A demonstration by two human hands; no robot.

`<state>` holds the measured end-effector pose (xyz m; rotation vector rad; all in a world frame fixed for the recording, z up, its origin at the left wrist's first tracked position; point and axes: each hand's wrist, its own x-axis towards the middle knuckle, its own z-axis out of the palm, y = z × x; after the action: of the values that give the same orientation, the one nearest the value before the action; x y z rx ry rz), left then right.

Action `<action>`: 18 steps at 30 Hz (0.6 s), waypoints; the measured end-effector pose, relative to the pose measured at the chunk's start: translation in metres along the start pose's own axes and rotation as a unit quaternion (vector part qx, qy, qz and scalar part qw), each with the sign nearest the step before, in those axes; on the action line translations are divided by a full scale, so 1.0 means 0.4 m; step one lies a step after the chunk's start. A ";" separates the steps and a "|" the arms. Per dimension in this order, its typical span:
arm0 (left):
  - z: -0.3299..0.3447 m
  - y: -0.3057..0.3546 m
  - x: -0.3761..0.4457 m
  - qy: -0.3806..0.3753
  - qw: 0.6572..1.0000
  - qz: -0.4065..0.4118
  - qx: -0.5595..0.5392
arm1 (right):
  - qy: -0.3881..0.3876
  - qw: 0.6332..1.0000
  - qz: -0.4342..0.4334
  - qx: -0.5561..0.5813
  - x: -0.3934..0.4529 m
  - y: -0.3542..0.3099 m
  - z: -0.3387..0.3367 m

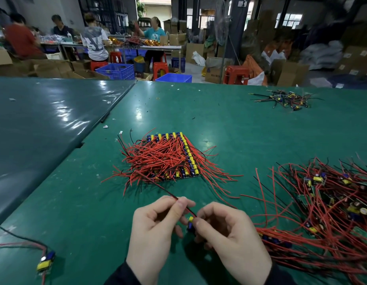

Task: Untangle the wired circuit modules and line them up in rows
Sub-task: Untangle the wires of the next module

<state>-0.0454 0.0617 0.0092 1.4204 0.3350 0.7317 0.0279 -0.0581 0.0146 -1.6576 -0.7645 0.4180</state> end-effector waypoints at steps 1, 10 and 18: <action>-0.002 -0.001 0.000 -0.001 1.000 -0.015 -0.014 | 0.001 1.000 -0.012 -0.018 -0.002 0.002 0.001; -0.027 0.003 0.011 -0.085 0.982 0.037 0.163 | -0.038 0.996 -0.019 -0.081 -0.003 0.003 -0.006; -0.036 0.008 0.020 -0.122 0.974 0.073 0.179 | -0.088 0.994 0.054 0.041 0.004 -0.009 -0.016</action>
<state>-0.0493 0.0777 0.0120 1.8732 0.1757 0.6260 0.0324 -0.0612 0.0199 -1.6044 -0.7800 0.6702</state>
